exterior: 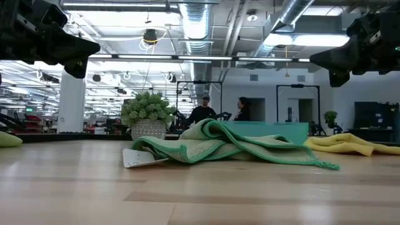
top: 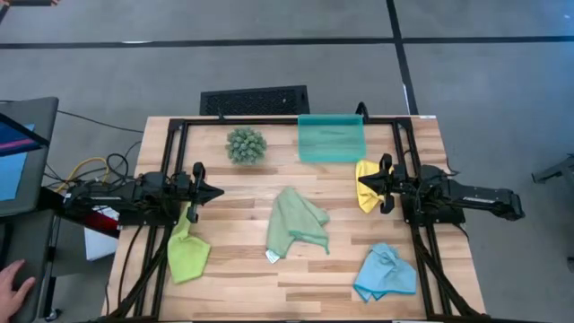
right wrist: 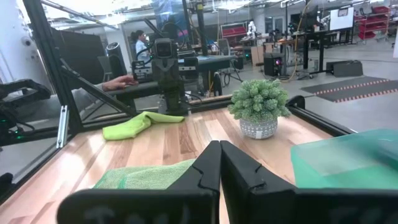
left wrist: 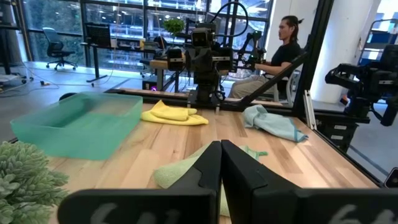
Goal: Roll microfiber towels into tight, uniform cylinder then place into a basket
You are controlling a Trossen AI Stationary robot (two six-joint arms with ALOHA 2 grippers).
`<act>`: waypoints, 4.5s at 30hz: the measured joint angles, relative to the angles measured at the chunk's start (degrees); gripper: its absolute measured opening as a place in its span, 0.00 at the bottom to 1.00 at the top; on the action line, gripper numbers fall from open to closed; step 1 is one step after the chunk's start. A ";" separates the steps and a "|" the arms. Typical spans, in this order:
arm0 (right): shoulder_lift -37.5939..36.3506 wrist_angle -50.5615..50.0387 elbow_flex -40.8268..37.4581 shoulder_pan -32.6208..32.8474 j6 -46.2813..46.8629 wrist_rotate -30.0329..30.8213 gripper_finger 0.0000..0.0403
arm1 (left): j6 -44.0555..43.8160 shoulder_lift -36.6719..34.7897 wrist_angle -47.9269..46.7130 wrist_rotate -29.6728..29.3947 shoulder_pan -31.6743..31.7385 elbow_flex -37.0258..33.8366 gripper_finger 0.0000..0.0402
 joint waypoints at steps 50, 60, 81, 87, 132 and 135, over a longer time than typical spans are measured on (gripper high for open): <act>11.61 17.87 -0.02 14.11 16.42 11.23 0.04 | 0.02 0.00 0.00 0.00 0.00 0.02 0.00; 36.00 25.32 4.13 26.45 13.31 22.29 0.16 | 0.02 0.00 0.00 0.00 0.00 0.00 0.00; 84.51 -9.69 38.82 35.93 23.16 12.46 0.43 | 0.02 0.00 0.00 0.00 0.02 0.01 0.00; 93.56 -13.97 45.25 34.68 28.96 13.53 0.37 | 0.01 0.00 0.00 0.00 0.02 0.01 0.00; 102.95 -17.87 51.78 32.59 23.97 23.69 0.20 | 0.02 0.02 -0.02 0.00 0.00 0.00 0.00; 102.84 -14.96 51.85 32.50 19.46 24.47 0.05 | 0.02 0.02 0.00 0.00 0.01 0.01 0.00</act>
